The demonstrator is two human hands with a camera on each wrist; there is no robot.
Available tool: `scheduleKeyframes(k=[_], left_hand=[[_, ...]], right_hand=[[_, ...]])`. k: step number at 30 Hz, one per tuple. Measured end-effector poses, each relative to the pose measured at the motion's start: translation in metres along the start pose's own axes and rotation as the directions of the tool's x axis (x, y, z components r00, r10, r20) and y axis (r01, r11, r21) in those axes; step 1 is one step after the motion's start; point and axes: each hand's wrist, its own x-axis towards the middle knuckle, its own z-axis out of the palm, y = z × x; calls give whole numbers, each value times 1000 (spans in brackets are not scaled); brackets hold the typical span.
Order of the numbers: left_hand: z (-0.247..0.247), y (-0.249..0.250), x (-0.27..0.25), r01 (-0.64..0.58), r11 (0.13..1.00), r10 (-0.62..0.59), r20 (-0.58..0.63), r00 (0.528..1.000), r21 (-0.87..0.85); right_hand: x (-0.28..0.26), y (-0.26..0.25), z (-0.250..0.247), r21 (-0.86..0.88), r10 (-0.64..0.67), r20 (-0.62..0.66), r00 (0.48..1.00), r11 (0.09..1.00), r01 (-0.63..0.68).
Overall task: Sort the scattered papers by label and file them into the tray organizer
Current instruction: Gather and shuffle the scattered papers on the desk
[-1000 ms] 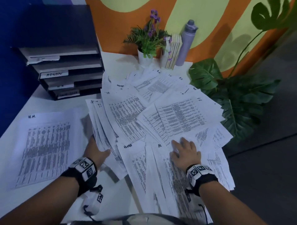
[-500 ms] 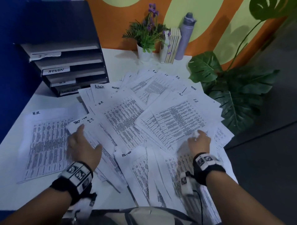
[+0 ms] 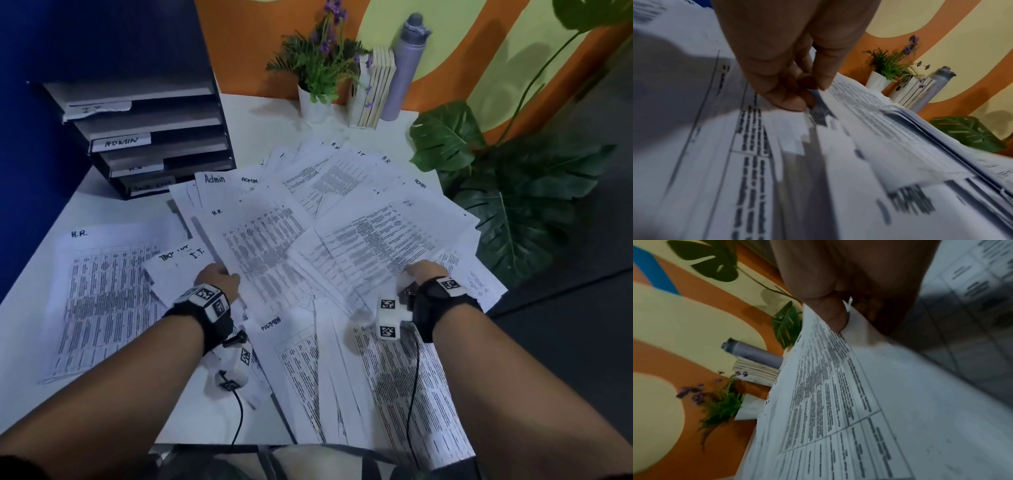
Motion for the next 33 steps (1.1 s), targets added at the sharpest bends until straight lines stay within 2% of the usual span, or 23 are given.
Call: scheduleKeyframes(k=[1,2,4,6,7,9,12,15,19,23,28,30,33], left_hand=[[-2,0,1,-12,1000,12,-5,1000,8],[-4,-2,2,-24,1000,24,-1,1000,13],[-8,-6,0,-61,997,61,-3,998,40],[-12,-13,-2,-108,989,109,-13,994,104],[-14,-17,-2,-128,986,129,-7,992,107],[-18,-23,-8,-162,981,159,40,987,108],[-16,-35,-20,-169,981,152,170,974,94],[0,-44,-21,-135,987,152,260,953,-83],[20,-8,-30,-238,965,256,203,945,-109],[35,39,-35,-313,950,307,221,926,-8],[52,68,-35,-415,910,402,256,879,-1],[55,74,-35,-426,905,419,206,885,-11],[50,81,-37,-368,928,370,34,928,-64]], right_hand=[[3,2,-5,-81,-70,-30,997,994,67],[3,2,-8,-101,-84,-32,996,992,80],[-8,12,-19,-167,-204,-43,978,967,194],[-14,28,-34,-157,-218,-76,973,966,204],[-14,35,-42,-214,-229,-71,971,954,209],[-20,48,-57,-301,-232,-86,969,933,196],[-29,69,-70,-366,-152,-6,988,920,139],[-31,90,-71,-378,-100,83,991,917,125],[-34,98,-60,-511,-160,35,987,846,155],[-40,95,-55,-604,-99,156,983,777,174],[-42,92,-63,-620,-101,184,978,760,196],[-43,89,-71,-586,-130,172,976,783,208],[-44,76,-87,-547,-259,37,965,803,237]])
